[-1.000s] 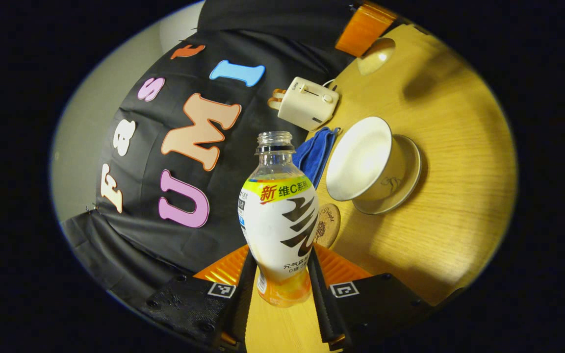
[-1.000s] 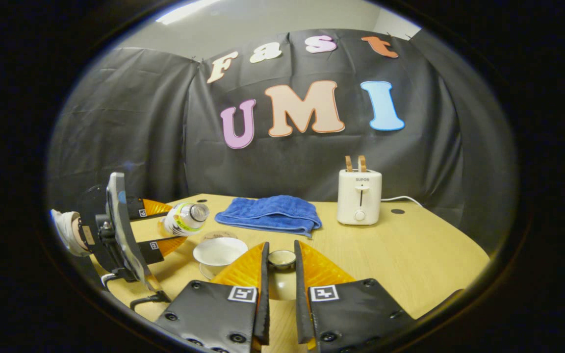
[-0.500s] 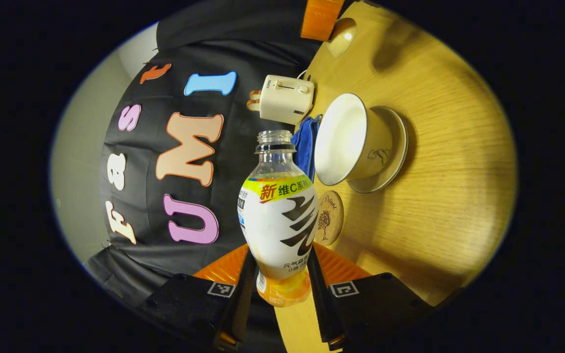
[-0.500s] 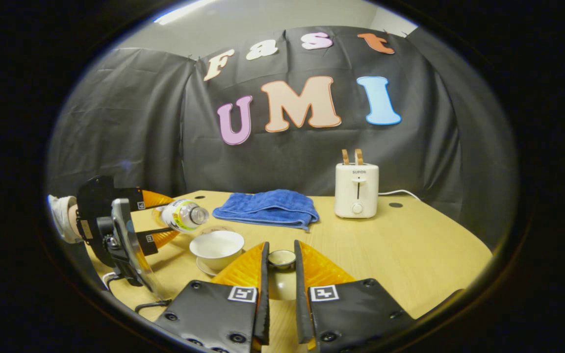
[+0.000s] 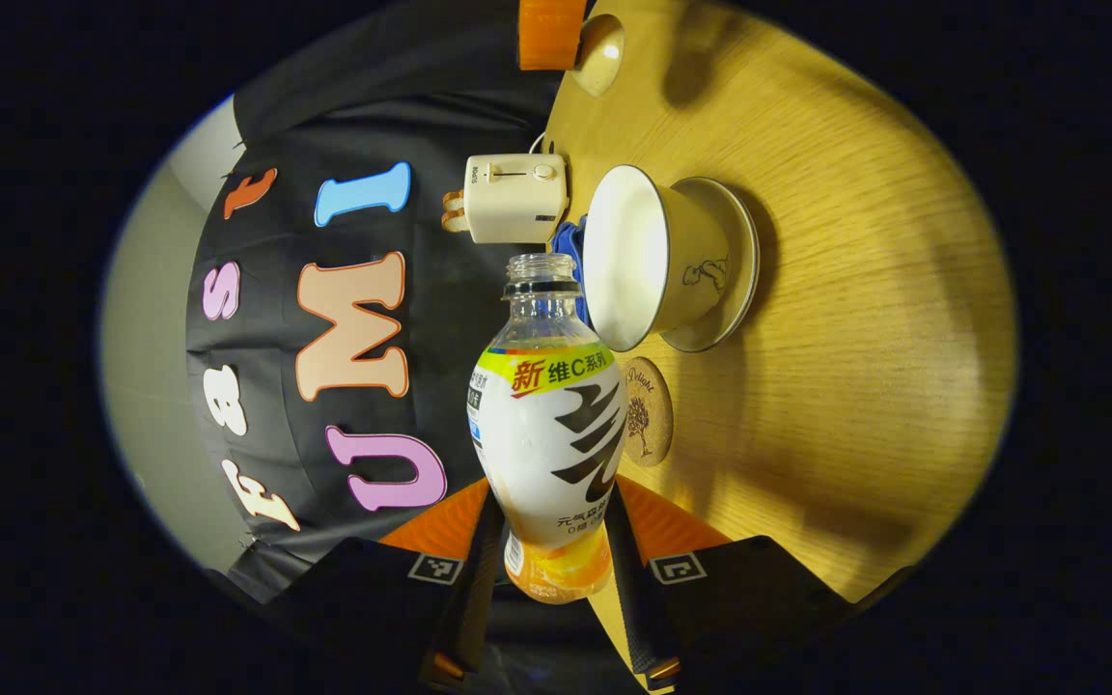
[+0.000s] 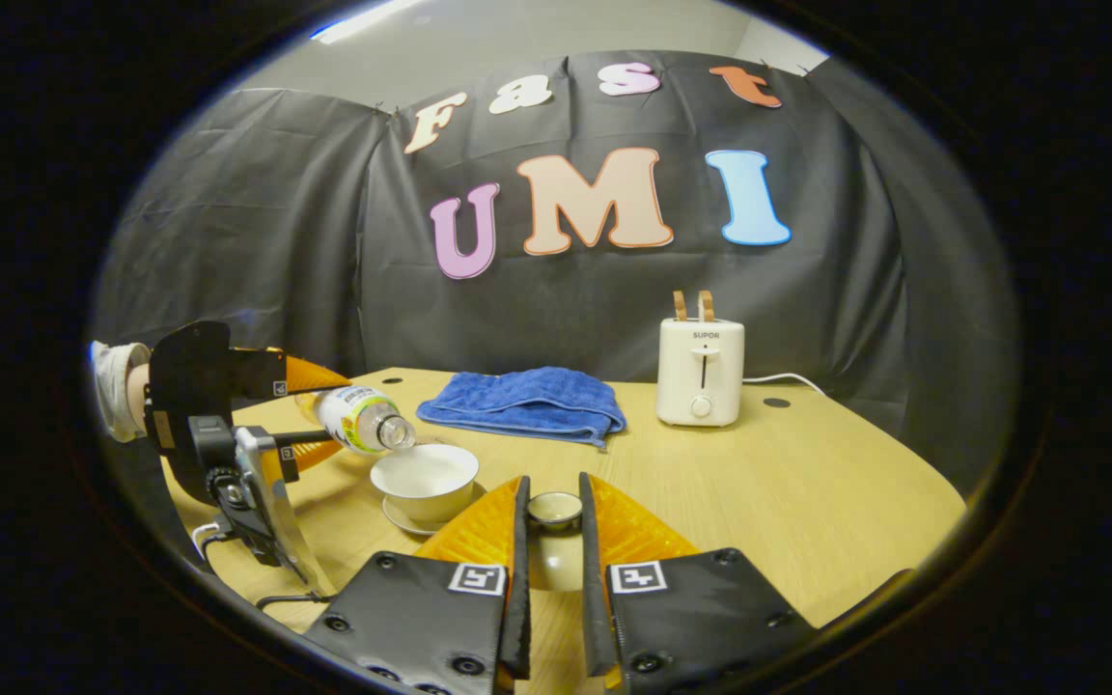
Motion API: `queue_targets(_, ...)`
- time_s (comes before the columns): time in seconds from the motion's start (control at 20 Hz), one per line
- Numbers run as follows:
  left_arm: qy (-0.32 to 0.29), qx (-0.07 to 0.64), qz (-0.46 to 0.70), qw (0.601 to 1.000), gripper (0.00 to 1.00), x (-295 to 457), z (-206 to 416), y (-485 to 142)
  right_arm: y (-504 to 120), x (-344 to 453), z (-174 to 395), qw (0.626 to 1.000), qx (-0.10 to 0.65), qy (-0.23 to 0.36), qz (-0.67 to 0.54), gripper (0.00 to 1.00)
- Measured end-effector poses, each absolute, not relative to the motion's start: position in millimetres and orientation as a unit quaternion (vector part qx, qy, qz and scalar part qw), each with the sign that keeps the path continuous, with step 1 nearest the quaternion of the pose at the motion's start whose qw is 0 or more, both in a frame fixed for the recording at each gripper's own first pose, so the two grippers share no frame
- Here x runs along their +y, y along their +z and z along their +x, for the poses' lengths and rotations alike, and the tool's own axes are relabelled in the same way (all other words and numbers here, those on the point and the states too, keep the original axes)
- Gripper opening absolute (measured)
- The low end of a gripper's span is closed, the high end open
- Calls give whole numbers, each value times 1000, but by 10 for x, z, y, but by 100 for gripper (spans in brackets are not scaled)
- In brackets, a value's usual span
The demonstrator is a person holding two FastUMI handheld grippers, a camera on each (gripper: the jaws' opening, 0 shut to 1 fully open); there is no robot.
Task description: Open the teacup lid with one hand, grasp the water bottle and pour water into the teacup with the other hand; after pouring, place the water bottle on the coaster and then close the teacup lid.
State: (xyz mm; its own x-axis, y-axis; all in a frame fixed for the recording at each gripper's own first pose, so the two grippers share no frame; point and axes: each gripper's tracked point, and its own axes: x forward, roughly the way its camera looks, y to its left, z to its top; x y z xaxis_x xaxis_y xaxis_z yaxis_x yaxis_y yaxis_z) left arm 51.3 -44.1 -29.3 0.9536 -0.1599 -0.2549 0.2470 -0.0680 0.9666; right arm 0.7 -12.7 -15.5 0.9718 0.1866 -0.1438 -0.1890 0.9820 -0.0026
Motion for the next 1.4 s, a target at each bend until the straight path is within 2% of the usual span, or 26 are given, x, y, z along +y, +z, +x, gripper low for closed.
queue_targets(0.5, -151, 46, 776, 611, 55, -337, 523, -198, -195, -147, -18, 992, 75, 99, -6, 25)
queue_targets(1.4, -135, 41, 850, 507, 55, -309, 634, 116, -199, -115, -33, 992, 74, 104, -13, 24)
